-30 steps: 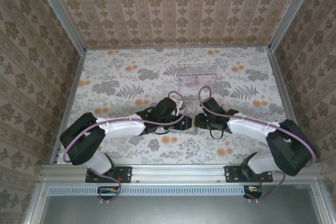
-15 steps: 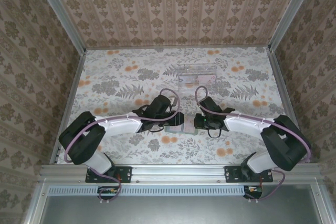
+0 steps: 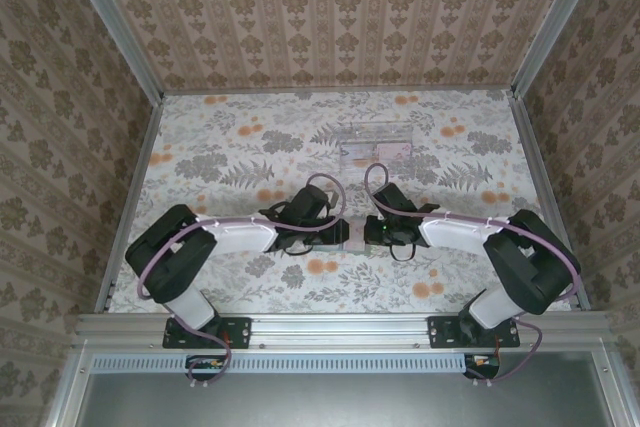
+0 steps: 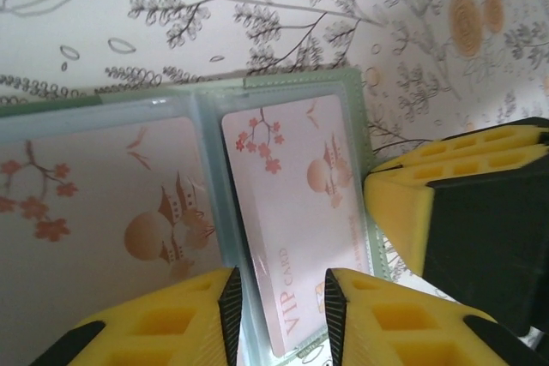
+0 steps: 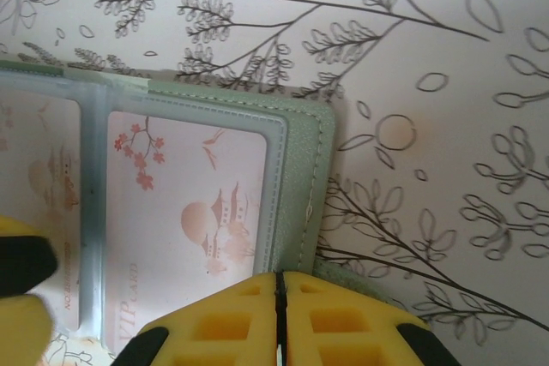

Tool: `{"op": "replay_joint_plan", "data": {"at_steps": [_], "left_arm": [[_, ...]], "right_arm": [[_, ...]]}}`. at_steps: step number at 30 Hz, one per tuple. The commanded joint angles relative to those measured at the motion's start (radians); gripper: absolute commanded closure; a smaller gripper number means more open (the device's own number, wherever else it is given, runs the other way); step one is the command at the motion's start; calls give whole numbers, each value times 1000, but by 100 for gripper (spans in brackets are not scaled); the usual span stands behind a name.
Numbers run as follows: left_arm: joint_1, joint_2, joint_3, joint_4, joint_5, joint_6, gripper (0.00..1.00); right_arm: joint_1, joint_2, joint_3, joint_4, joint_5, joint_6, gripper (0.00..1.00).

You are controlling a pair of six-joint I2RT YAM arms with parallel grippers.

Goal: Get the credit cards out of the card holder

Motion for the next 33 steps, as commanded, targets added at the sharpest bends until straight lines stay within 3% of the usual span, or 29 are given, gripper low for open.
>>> {"op": "replay_joint_plan", "data": {"at_steps": [1,24,33], "left_arm": [[4,31,31,-46,14,-22,67],[12,53,25,-53,23,-36,74],[29,-53,25,-171,-65,23,74]], "right_arm": [[19,32,5,-26,-19,0,88],[60,47,47,-43,-4,-1,87],[62,25,57,-87,46,-16,87]]}}
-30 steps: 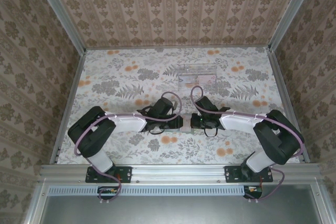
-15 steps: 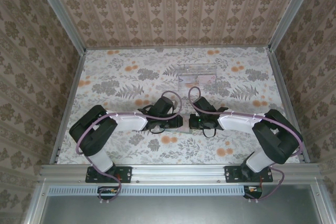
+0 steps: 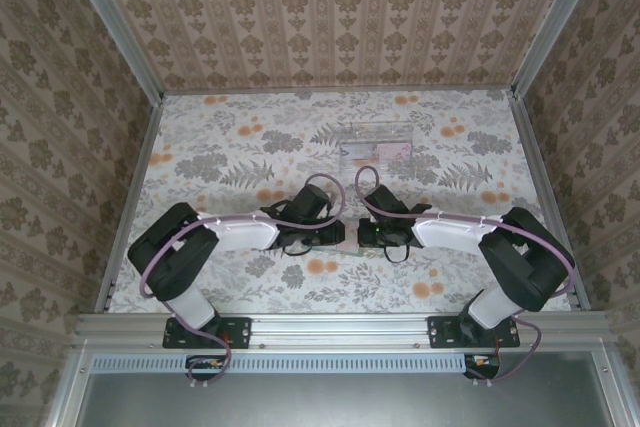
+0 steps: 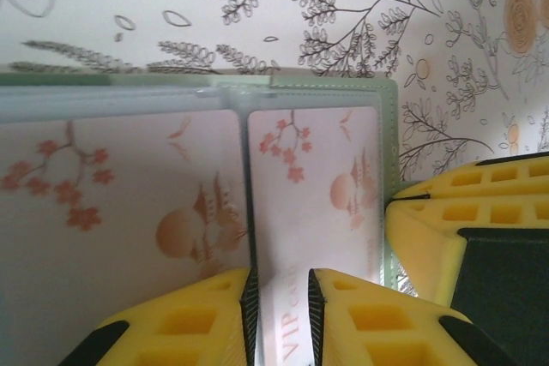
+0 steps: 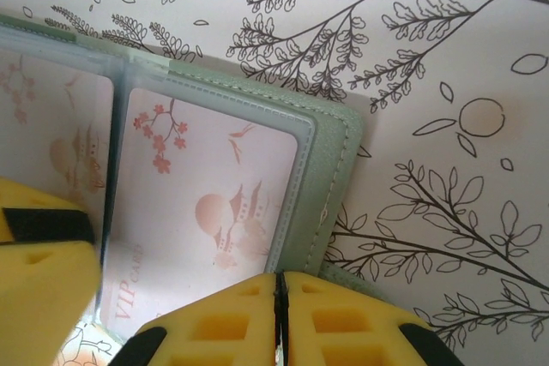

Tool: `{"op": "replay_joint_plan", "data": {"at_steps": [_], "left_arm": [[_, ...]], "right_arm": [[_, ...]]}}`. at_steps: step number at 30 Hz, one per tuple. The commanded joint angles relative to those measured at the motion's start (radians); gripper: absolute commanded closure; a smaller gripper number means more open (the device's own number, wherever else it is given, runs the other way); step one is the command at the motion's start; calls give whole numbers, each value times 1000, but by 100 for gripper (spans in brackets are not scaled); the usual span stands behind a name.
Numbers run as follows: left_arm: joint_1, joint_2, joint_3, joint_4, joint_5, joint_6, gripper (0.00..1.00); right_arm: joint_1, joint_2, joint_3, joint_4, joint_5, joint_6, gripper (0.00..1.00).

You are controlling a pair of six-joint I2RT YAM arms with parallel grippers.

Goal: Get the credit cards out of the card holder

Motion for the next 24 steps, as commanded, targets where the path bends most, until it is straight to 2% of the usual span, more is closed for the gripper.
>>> {"op": "replay_joint_plan", "data": {"at_steps": [1,6,24], "left_arm": [[28,-63,-8,-81,-42,41,74],[62,-80,-36,-65,-25,53,74],[61,-33,-65,-18,6,21,75]], "right_arm": [[6,-1,22,-63,24,-17,87],[6,-17,38,-80,26,-26,87],[34,29,66,-83,28,-23,86]]}}
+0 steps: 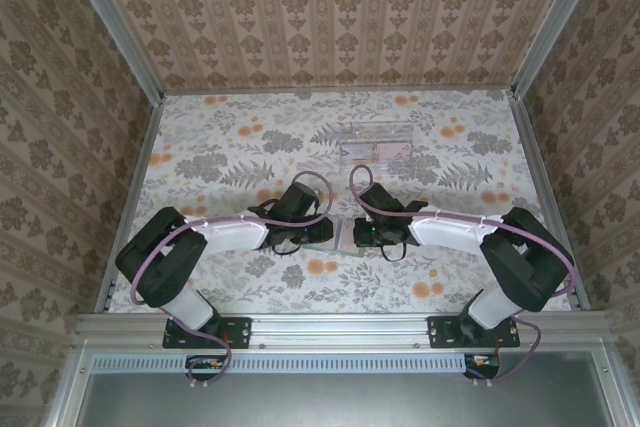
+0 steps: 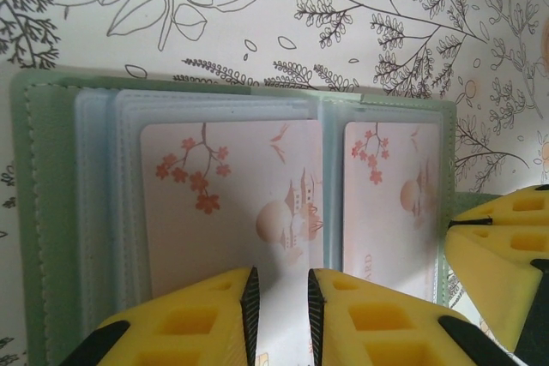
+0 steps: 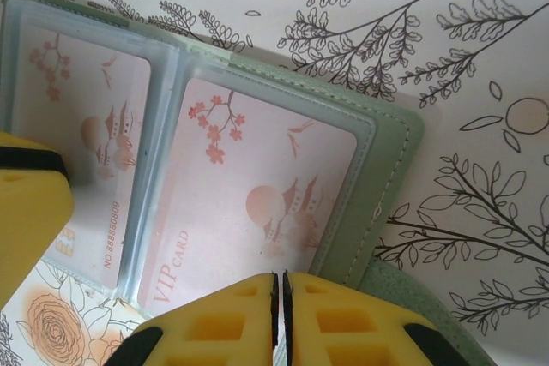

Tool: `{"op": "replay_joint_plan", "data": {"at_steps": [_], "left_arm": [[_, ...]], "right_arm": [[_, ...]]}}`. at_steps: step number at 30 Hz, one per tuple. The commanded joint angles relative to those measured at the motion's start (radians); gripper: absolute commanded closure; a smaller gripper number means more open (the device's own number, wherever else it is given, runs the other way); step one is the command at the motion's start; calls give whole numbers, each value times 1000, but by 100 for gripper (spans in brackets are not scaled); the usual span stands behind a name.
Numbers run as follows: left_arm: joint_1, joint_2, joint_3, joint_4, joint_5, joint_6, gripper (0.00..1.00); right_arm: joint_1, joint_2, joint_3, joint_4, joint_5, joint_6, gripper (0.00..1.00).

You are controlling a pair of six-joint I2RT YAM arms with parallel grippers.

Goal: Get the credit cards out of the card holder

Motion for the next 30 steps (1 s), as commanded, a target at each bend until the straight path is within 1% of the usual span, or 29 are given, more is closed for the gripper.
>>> {"op": "replay_joint_plan", "data": {"at_steps": [1,14,27,30], "left_arm": [[-1,19,-12,-5,11,-6,75],[-9,28,-12,4,16,-9,75],[-12,35,-11,4,20,-9,75],[-11,15,-9,-19,8,-3,75]], "right_arm": [[6,31,12,-19,28,-2,86],[27,87,13,32,2,20,86],[36,87,38,22,1,14,86],[37,91,38,15,10,12,86]]}}
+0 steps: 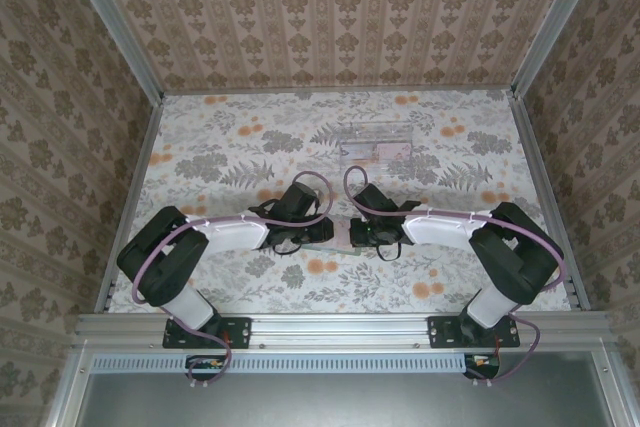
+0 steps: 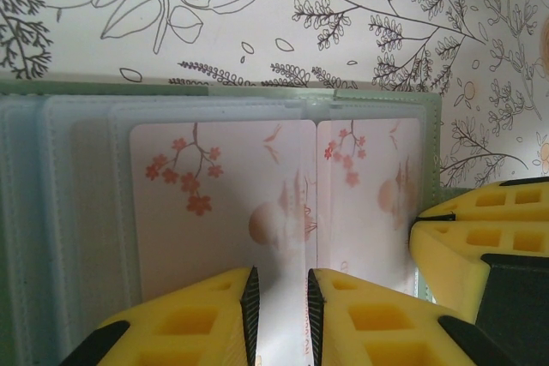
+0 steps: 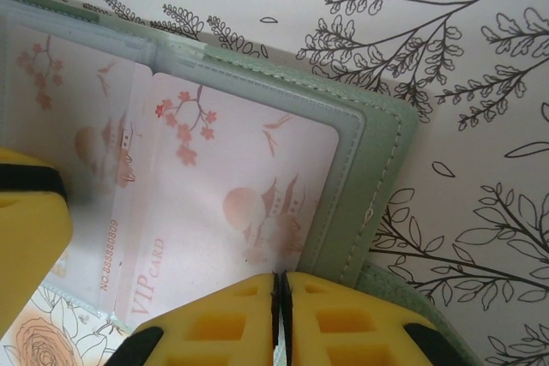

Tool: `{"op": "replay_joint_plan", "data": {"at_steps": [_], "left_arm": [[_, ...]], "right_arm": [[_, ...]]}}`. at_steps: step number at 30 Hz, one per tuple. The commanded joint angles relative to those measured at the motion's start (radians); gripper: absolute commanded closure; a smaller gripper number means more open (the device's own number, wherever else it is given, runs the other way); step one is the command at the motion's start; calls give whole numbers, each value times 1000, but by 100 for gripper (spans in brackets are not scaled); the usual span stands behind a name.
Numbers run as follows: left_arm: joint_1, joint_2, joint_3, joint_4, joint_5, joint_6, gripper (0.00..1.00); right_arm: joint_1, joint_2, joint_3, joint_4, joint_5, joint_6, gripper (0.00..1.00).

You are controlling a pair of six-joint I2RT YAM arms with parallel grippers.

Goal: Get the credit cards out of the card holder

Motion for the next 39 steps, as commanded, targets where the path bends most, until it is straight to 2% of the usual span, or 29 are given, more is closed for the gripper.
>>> {"op": "replay_joint_plan", "data": {"at_steps": [1,9,21,39], "left_arm": [[-10,-9,-6,-47,-9,5,74],[31,-105,-18,-134,-59,57,73],[42,-21,-65,-104,-45,43,75],[30,1,-68,-93,-40,33,76]], "right_arm": [[19,35,16,-22,3,8,86],[18,39,12,-22,6,9,86],[19,33,27,-25,-8,1,86],[45,61,79,-34,-13,-2,85]]}}
